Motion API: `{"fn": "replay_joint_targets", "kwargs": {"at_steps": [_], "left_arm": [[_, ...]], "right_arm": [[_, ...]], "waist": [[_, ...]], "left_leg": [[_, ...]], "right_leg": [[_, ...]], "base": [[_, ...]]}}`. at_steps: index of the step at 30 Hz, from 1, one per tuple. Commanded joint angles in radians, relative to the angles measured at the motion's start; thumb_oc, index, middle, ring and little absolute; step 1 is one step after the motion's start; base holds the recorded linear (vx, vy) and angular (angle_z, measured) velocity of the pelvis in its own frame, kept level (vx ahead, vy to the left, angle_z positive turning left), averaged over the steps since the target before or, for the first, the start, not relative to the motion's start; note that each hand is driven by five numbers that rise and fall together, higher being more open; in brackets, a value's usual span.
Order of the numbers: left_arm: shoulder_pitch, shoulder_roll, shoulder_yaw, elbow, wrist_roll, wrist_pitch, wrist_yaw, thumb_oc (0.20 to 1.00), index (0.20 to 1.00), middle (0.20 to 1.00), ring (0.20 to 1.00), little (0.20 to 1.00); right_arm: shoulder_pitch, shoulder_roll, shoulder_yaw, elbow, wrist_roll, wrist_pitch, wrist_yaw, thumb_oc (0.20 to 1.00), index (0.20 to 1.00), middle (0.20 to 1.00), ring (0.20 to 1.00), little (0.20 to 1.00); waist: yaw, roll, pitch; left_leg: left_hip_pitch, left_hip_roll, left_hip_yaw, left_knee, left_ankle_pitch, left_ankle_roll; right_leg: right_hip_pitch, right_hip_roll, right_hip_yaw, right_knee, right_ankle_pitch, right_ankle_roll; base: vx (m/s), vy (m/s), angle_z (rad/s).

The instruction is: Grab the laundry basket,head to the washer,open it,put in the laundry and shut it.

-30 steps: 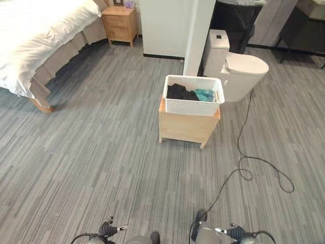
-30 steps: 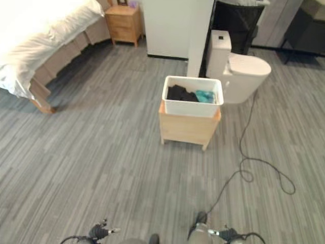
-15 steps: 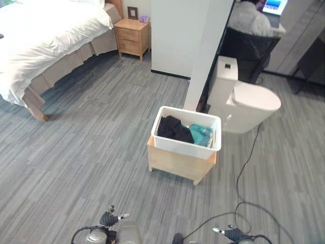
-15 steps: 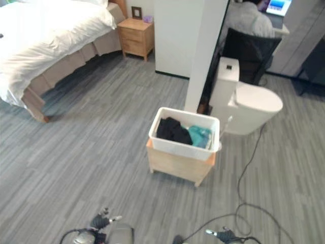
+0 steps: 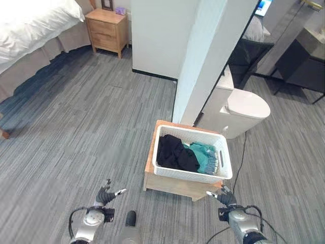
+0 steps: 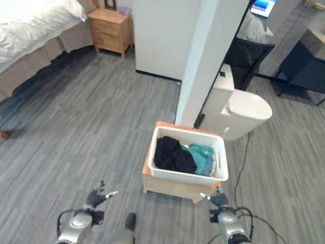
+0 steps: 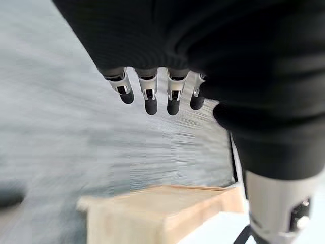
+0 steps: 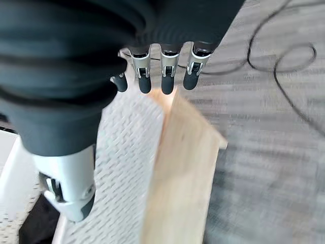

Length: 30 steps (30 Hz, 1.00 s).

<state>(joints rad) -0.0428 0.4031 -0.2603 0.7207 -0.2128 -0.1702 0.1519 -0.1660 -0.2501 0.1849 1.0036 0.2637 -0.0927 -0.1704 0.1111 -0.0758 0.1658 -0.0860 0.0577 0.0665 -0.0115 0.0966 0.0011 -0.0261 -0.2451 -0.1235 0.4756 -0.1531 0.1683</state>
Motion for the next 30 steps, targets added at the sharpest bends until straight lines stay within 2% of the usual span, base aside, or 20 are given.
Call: {"fn": "replay_joint_targets", "kwargs": {"at_steps": [1, 2, 3, 4, 5, 8, 9, 10, 11, 13, 14, 16, 18, 20, 22, 23, 26, 28, 30], "left_arm": [[0.040, -0.005, 0.014, -0.062, 0.034, -0.017, 0.004, 1.000, 1.000, 1.000, 1.000, 1.000], [0.047, -0.003, 0.018, -0.074, 0.026, -0.016, 0.004, 1.000, 1.000, 1.000, 1.000, 1.000], [0.055, -0.004, 0.029, -0.086, 0.009, -0.017, 0.008, 1.000, 1.000, 1.000, 1.000, 1.000], [0.055, -0.004, 0.028, -0.086, 0.008, -0.017, 0.008, 1.000, 1.000, 1.000, 1.000, 1.000], [0.057, -0.002, 0.037, -0.097, 0.017, -0.017, 0.013, 1.000, 1.000, 1.000, 1.000, 1.000], [0.065, 0.011, 0.058, -0.133, 0.034, -0.016, 0.018, 1.000, 1.000, 1.000, 1.000, 1.000], [0.080, 0.029, 0.081, -0.170, 0.050, -0.011, 0.019, 1.000, 1.000, 1.000, 1.000, 1.000], [0.138, 0.061, 0.156, -0.279, 0.076, 0.010, -0.007, 1.000, 1.000, 1.000, 1.000, 1.000], [0.141, 0.062, 0.157, -0.282, 0.076, 0.012, -0.007, 1.000, 1.000, 1.000, 1.000, 1.000], [0.224, 0.079, 0.278, -0.396, 0.049, 0.016, -0.025, 1.000, 1.000, 1.000, 1.000, 1.000], [0.245, 0.085, 0.311, -0.433, 0.053, 0.016, -0.032, 1.000, 1.000, 1.000, 1.000, 1.000], [0.267, 0.114, 0.409, -0.530, 0.089, 0.039, -0.042, 1.000, 1.000, 1.000, 1.000, 1.000], [0.235, 0.134, 0.456, -0.599, 0.120, 0.069, -0.051, 1.000, 1.000, 1.000, 1.000, 1.000], [0.223, 0.139, 0.471, -0.623, 0.123, 0.085, -0.056, 1.000, 1.000, 1.000, 1.000, 1.000], [0.203, 0.138, 0.485, -0.648, 0.124, 0.105, -0.065, 1.000, 1.000, 1.000, 1.000, 1.000], [0.191, 0.136, 0.487, -0.659, 0.115, 0.104, -0.059, 1.000, 1.000, 1.000, 1.000, 1.000], [0.166, 0.139, 0.472, -0.677, 0.122, 0.115, -0.070, 1.000, 1.000, 1.000, 1.000, 1.000], [0.168, 0.142, 0.456, -0.692, 0.114, 0.130, -0.099, 1.000, 1.000, 1.000, 1.000, 1.000], [0.183, 0.145, 0.439, -0.688, 0.097, 0.153, -0.130, 1.000, 1.000, 1.000, 1.000, 1.000]], "right_arm": [[-0.040, -0.067, -0.037, -0.015, 0.043, -0.002, -0.025, 1.000, 1.000, 1.000, 1.000, 1.000], [-0.042, -0.071, -0.049, -0.010, 0.047, 0.002, -0.032, 1.000, 1.000, 1.000, 1.000, 1.000], [-0.046, -0.076, -0.069, 0.019, 0.054, 0.010, -0.037, 1.000, 1.000, 1.000, 1.000, 1.000], [-0.046, -0.077, -0.069, 0.020, 0.054, 0.010, -0.037, 1.000, 1.000, 1.000, 1.000, 1.000], [-0.040, -0.083, -0.080, 0.040, 0.047, 0.018, -0.035, 1.000, 1.000, 1.000, 1.000, 1.000], [-0.022, -0.101, -0.090, 0.012, 0.018, 0.038, -0.033, 1.000, 1.000, 1.000, 1.000, 1.000], [-0.009, -0.121, -0.113, -0.090, 0.038, 0.035, -0.042, 1.000, 1.000, 1.000, 1.000, 1.000], [0.054, -0.169, -0.150, -0.376, -0.016, 0.047, -0.030, 1.000, 1.000, 1.000, 1.000, 1.000], [0.058, -0.168, -0.150, -0.381, -0.017, 0.050, -0.030, 1.000, 1.000, 1.000, 1.000, 1.000], [0.157, -0.234, -0.211, -0.682, -0.111, 0.045, 0.001, 1.000, 1.000, 1.000, 1.000, 1.000], [0.200, -0.251, -0.237, -0.768, -0.138, 0.044, 0.016, 1.000, 1.000, 1.000, 1.000, 1.000], [0.229, -0.298, -0.286, -0.931, -0.173, 0.044, 0.056, 1.000, 1.000, 1.000, 1.000, 1.000], [0.253, -0.322, -0.321, -1.010, -0.175, 0.059, 0.072, 1.000, 1.000, 1.000, 1.000, 1.000], [0.267, -0.322, -0.336, -1.040, -0.177, 0.072, 0.077, 1.000, 1.000, 1.000, 1.000, 1.000], [0.268, -0.319, -0.341, -1.080, -0.180, 0.087, 0.096, 1.000, 1.000, 1.000, 1.000, 1.000], [0.267, -0.314, -0.343, -1.094, -0.170, 0.084, 0.100, 1.000, 1.000, 1.000, 1.000, 1.000], [0.263, -0.279, -0.301, -1.120, -0.136, 0.080, 0.138, 1.000, 1.000, 1.000, 1.000, 1.000], [0.265, -0.262, -0.287, -1.115, -0.115, 0.083, 0.152, 1.000, 1.000, 1.000, 1.000, 1.000], [0.240, -0.271, -0.273, -1.093, -0.153, 0.109, 0.163, 1.000, 1.000, 1.000, 1.000, 1.000]], "waist": [[0.031, 0.026, 0.008], [0.028, 0.035, 0.012], [0.022, 0.049, 0.015], [0.022, 0.050, 0.017], [0.014, 0.050, 0.016], [0.005, 0.038, 0.009], [-0.004, 0.030, -0.001], [-0.023, 0.026, -0.024], [-0.024, 0.024, -0.028], [-0.052, 0.035, -0.041], [-0.062, 0.042, -0.046], [-0.071, 0.058, -0.049], [-0.074, 0.046, -0.038], [-0.078, 0.042, -0.035], [-0.066, 0.033, -0.035], [-0.064, 0.026, -0.036], [-0.067, 0.037, -0.051], [-0.061, 0.036, -0.059], [-0.054, 0.040, -0.071]], "left_leg": [[0.013, 0.039, -0.047, 0.091, -0.108, -0.027], [0.027, 0.052, -0.036, 0.090, -0.119, -0.034], [0.048, 0.070, -0.021, 0.093, -0.139, -0.048], [0.051, 0.071, -0.021, 0.093, -0.141, -0.048], [0.073, 0.083, -0.015, 0.095, -0.157, -0.066], [0.093, 0.089, -0.010, 0.096, -0.169, -0.082], [0.106, 0.094, -0.002, 0.088, -0.174, -0.092], [0.125, 0.126, 0.011, 0.078, -0.177, -0.111], [0.121, 0.124, 0.011, 0.076, -0.173, -0.110], [0.143, 0.180, 0.017, 0.075, -0.165, -0.134], [0.148, 0.205, 0.012, 0.076, -0.152, -0.141], [0.146, 0.254, -0.001, 0.120, -0.065, -0.160], [0.089, 0.260, -0.002, 0.207, -0.020, -0.146], [0.075, 0.256, 0.015, 0.216, -0.024, -0.141], [0.048, 0.205, 0.009, 0.176, -0.080, -0.135], [0.030, 0.178, -0.006, 0.141, -0.086, -0.130], [0.039, 0.173, 0.005, 0.069, -0.088, -0.127], [0.056, 0.169, 0.009, 0.058, -0.082, -0.130], [0.084, 0.169, 0.029, 0.037, -0.083, -0.132]], "right_leg": [[-0.065, -0.006, -0.067, -0.153, 0.185, 0.000], [-0.074, -0.040, -0.104, -0.182, 0.201, 0.003], [-0.090, -0.112, -0.148, -0.245, 0.252, 0.012], [-0.085, -0.111, -0.149, -0.249, 0.253, 0.013], [-0.082, -0.164, -0.149, -0.309, 0.312, 0.028], [-0.070, -0.169, -0.115, -0.351, 0.348, 0.044], [-0.054, -0.153, -0.101, -0.383, 0.328, 0.047], [-0.040, -0.119, -0.092, -0.418, 0.297, 0.049], [-0.043, -0.121, -0.093, -0.420, 0.300, 0.049], [-0.048, -0.067, -0.078, -0.409, 0.264, 0.036], [-0.053, -0.037, -0.074, -0.398, 0.236, 0.021], [-0.046, 0.020, -0.079, -0.390, 0.202, -0.010], [-0.014, 0.048, -0.097, -0.421, 0.186, -0.039], [0.001, 0.051, -0.110, -0.436, 0.180, -0.043], [0.022, 0.053, -0.115, -0.455, 0.164, -0.046], [0.021, 0.048, -0.120, -0.461, 0.167, -0.048], [0.022, 0.065, -0.122, -0.450, 0.154, -0.048], [0.032, 0.061, -0.122, -0.450, 0.155, -0.048], [0.053, 0.051, -0.126, -0.463, 0.157, -0.043]], "base": [[0.13, -0.018, -0.49], [0.19, -0.149, -0.56], [0.14, -0.141, -0.46], [0.23, -0.233, -0.40], [0.13, -0.126, -0.06], [0.19, -0.215, 0.01], [0.21, -0.224, 0.00], [0.21, -0.226, -0.04], [0.20, -0.256, -0.12], [0.15, -0.237, -0.34], [0.16, -0.266, -0.58], [0.13, -0.262, -0.55], [0.03, -0.239, -0.42], [0.02, -0.116, -0.07], [0.05, -0.059, 0.17], [0.04, -0.011, -0.01], [0.05, 0.002, 0.10], [0.07, 0.008, 0.03], [0.10, 0.036, 0.04]]}}
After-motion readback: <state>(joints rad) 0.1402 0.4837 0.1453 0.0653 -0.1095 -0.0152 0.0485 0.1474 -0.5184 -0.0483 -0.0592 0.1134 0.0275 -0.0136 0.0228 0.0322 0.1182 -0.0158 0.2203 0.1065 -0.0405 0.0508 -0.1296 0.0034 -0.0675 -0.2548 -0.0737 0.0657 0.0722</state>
